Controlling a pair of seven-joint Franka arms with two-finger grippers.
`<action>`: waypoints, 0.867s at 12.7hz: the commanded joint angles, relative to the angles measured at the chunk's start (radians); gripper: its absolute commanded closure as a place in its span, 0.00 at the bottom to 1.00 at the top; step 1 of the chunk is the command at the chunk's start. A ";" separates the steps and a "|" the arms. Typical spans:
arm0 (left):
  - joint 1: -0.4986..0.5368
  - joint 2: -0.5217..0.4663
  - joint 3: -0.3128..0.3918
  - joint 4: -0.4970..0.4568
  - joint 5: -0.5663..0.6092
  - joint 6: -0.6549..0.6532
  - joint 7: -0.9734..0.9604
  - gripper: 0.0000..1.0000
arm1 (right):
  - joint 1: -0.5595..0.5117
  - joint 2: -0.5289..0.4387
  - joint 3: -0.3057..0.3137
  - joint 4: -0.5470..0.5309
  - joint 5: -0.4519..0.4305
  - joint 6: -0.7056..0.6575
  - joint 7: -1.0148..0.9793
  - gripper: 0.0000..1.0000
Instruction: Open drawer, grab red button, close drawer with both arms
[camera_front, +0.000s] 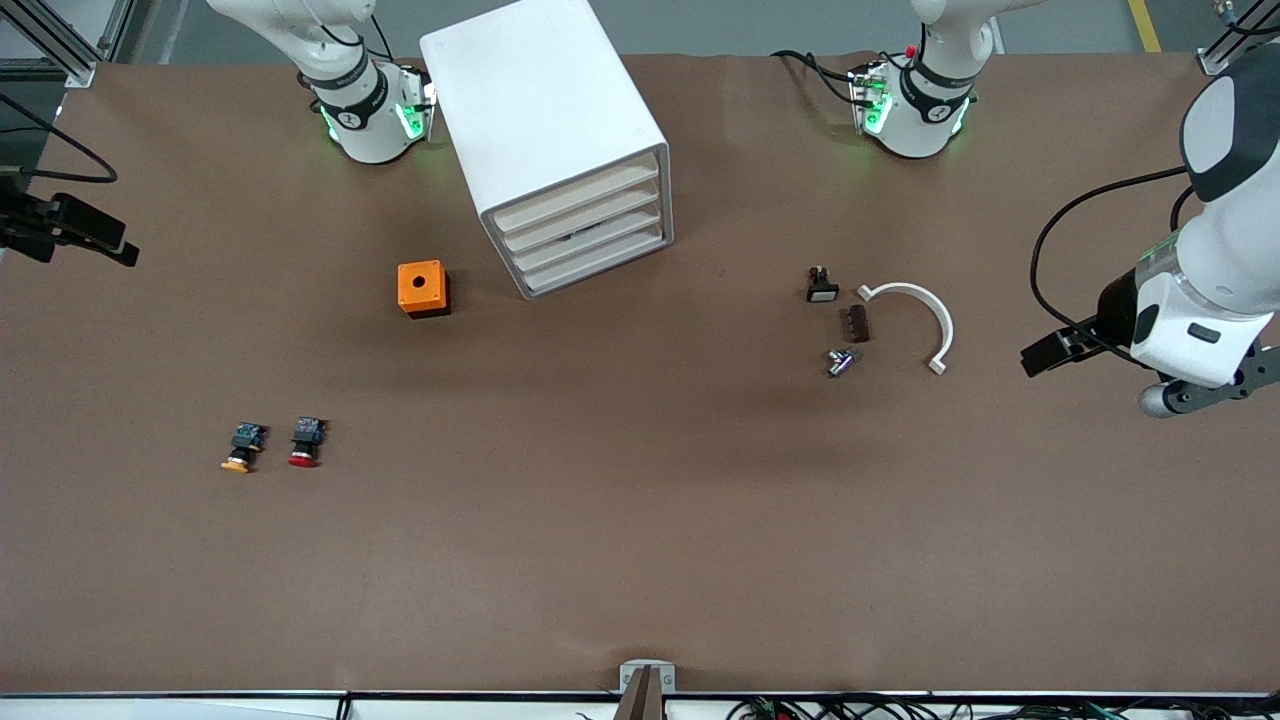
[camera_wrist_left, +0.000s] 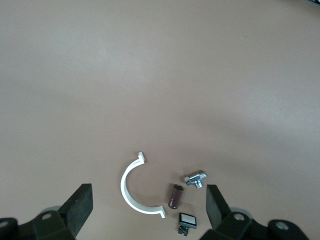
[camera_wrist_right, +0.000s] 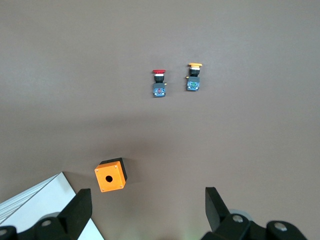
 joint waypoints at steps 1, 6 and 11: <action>0.007 -0.012 -0.008 0.013 0.026 -0.031 0.017 0.00 | 0.016 -0.038 -0.016 -0.037 0.002 0.014 -0.007 0.00; 0.042 -0.010 -0.009 0.033 0.026 -0.031 0.061 0.00 | 0.022 -0.043 -0.024 -0.044 0.002 0.012 -0.007 0.00; 0.059 -0.024 -0.009 0.039 0.026 -0.048 0.126 0.00 | 0.062 -0.045 -0.074 -0.044 0.002 0.012 -0.019 0.00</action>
